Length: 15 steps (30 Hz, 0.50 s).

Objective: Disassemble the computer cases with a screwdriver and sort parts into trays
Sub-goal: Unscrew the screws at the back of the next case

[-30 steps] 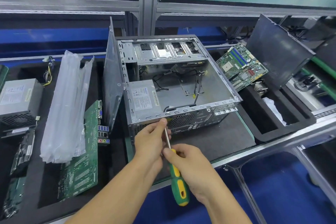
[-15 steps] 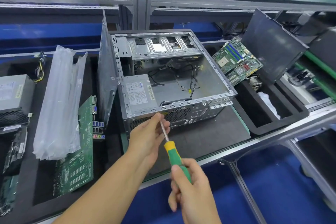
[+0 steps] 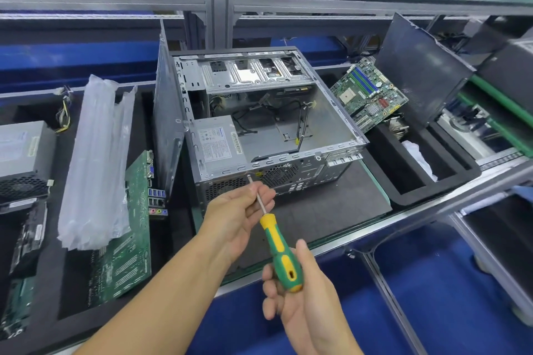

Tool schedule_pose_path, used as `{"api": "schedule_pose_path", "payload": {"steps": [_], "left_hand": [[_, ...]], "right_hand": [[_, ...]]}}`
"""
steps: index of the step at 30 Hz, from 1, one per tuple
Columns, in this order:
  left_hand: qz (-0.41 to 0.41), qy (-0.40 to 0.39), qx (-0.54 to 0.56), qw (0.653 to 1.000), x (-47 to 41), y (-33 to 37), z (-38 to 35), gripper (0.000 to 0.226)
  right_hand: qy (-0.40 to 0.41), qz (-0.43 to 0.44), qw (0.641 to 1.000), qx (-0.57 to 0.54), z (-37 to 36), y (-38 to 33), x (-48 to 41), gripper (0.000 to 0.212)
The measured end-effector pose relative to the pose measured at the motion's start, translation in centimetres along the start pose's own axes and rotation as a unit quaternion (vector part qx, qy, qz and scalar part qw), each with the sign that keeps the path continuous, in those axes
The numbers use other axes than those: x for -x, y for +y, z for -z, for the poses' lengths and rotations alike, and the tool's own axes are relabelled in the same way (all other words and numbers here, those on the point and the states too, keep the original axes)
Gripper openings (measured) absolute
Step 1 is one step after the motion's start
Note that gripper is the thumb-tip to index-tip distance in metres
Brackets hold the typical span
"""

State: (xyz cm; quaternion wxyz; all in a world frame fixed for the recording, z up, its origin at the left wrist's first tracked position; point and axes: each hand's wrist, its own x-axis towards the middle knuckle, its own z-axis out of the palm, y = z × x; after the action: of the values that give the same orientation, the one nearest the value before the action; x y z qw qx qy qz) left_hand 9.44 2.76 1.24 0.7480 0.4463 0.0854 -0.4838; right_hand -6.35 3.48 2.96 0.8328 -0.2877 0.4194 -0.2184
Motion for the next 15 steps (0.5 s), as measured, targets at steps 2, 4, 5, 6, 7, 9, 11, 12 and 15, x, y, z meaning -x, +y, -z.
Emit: {"api": "schedule_pose_path", "payload": {"steps": [2, 4, 5, 6, 7, 9, 11, 12, 15], "left_hand": [[0.0, -0.015, 0.005, 1.0, 0.0, 0.1, 0.0, 0.015], [0.008, -0.026, -0.008, 1.0, 0.1, 0.3, 0.1, 0.016], [0.013, -0.027, -0.021, 0.999, 0.2, 0.4, 0.2, 0.015], [0.016, -0.024, -0.04, 0.999, 0.3, 0.5, 0.3, 0.013], [0.019, -0.019, -0.064, 0.998, 0.4, 0.5, 0.3, 0.012], [0.022, -0.01, -0.1, 0.995, 0.5, 0.5, 0.3, 0.01], [0.023, -0.015, -0.107, 0.994, 0.6, 0.7, 0.4, 0.006], [0.023, -0.021, -0.105, 0.994, 0.6, 0.8, 0.4, 0.004], [0.012, -0.025, -0.093, 0.995, 0.5, 0.9, 0.7, 0.005]], "right_hand": [[-0.018, -0.017, 1.0, -0.008, 0.0, -0.2, 0.4, 0.045], [0.005, 0.021, 0.999, 0.034, 0.0, -0.1, 0.3, 0.03], [0.017, 0.045, 0.997, 0.059, 0.0, 0.1, 0.2, 0.022], [0.027, 0.068, 0.994, 0.086, 0.0, 0.3, 0.1, 0.016], [0.032, 0.095, 0.988, 0.116, -0.1, 0.5, 0.0, 0.011], [0.045, 0.155, 0.969, 0.188, 0.0, 0.9, 0.1, 0.009], [0.062, 0.196, 0.946, 0.251, 0.0, 1.1, 0.2, 0.016], [0.067, 0.196, 0.944, 0.257, -0.2, 1.0, 0.3, 0.02], [0.052, 0.1, 0.987, 0.112, -0.9, 0.9, 0.4, 0.031]]}}
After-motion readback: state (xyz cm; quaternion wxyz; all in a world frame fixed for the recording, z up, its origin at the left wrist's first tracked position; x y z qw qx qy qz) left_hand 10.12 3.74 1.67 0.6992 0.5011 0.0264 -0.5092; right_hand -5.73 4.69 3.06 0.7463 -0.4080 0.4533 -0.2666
